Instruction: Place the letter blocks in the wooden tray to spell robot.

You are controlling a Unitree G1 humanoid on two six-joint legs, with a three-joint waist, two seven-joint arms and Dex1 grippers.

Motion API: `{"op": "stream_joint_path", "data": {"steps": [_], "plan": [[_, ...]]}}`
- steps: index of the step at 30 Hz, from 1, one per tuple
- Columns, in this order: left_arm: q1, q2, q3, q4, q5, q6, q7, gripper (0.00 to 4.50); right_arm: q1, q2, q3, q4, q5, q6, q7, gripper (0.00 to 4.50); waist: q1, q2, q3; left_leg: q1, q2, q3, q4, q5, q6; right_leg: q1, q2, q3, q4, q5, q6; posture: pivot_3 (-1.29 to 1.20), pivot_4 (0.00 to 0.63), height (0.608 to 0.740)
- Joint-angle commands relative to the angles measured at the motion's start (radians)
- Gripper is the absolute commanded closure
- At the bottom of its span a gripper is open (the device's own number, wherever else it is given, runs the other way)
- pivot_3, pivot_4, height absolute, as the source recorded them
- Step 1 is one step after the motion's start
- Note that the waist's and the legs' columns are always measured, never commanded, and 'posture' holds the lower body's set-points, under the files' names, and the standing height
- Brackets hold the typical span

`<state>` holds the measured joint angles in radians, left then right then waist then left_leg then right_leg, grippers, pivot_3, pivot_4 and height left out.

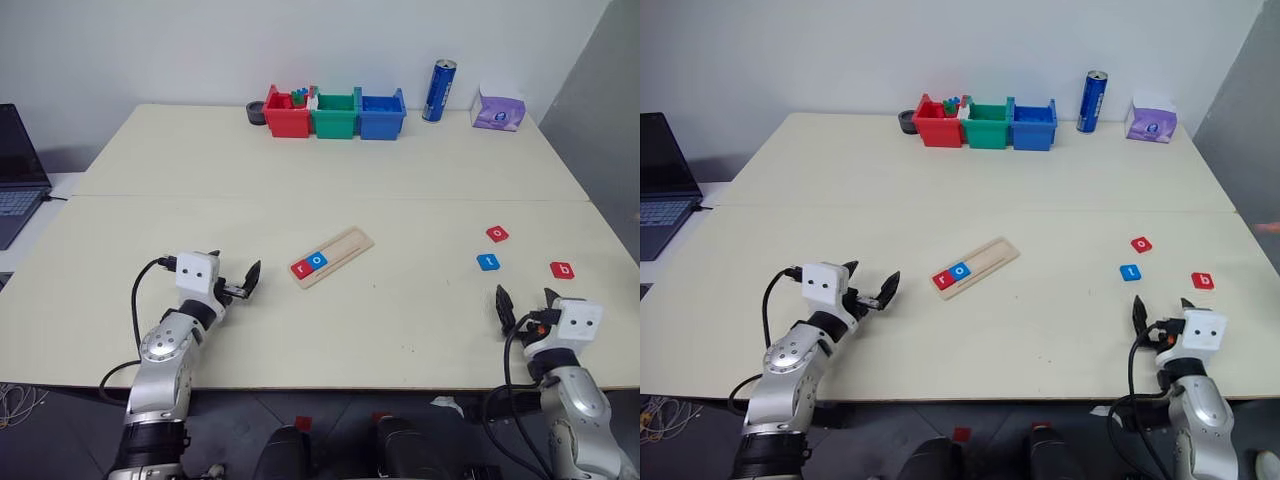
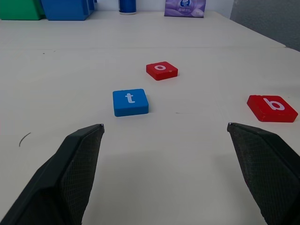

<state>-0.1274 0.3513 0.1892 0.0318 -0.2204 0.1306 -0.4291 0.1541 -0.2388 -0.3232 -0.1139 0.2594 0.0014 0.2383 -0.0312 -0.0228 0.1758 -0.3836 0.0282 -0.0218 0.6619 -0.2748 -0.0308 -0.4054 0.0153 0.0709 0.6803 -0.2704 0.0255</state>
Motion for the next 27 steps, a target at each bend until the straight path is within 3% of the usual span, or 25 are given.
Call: {"op": "stream_joint_path", "data": {"steps": [1,6,16,27], "plan": [[-0.002,0.026,-0.005,-0.077,-0.046,0.030,-0.055,0.00,0.017,-0.026,0.013,-0.095,0.052,0.037,0.055,0.02,0.000,0.000,0.000,0.000,0.000,0.000,0.000,0.000,0.000,0.000,0.000,0.000,0.000,0.000,0.000,0.00,0.150,0.740],[-0.031,0.074,-0.044,-0.121,-0.083,0.099,-0.150,0.00,0.026,-0.186,0.120,-0.308,0.189,0.222,0.278,0.02,-0.003,0.001,0.000,0.001,0.000,-0.001,0.000,0.000,0.000,0.000,0.000,0.000,0.001,0.000,0.000,0.00,0.150,0.740],[-0.091,0.138,-0.164,-0.162,-0.066,0.243,-0.241,0.00,-0.057,-0.508,0.170,-0.552,0.483,0.587,0.510,0.02,0.000,-0.002,0.001,0.000,-0.001,-0.002,0.001,0.000,0.000,0.000,0.000,-0.002,-0.001,0.000,0.000,0.00,0.150,0.740],[-0.173,0.127,-0.271,-0.108,-0.001,0.312,-0.228,0.00,-0.152,-0.522,0.191,-0.575,0.498,0.624,0.511,0.02,0.002,-0.005,0.003,-0.002,-0.001,-0.002,0.001,0.000,0.000,0.000,0.001,-0.003,-0.001,0.000,0.000,0.00,0.150,0.740]]}}
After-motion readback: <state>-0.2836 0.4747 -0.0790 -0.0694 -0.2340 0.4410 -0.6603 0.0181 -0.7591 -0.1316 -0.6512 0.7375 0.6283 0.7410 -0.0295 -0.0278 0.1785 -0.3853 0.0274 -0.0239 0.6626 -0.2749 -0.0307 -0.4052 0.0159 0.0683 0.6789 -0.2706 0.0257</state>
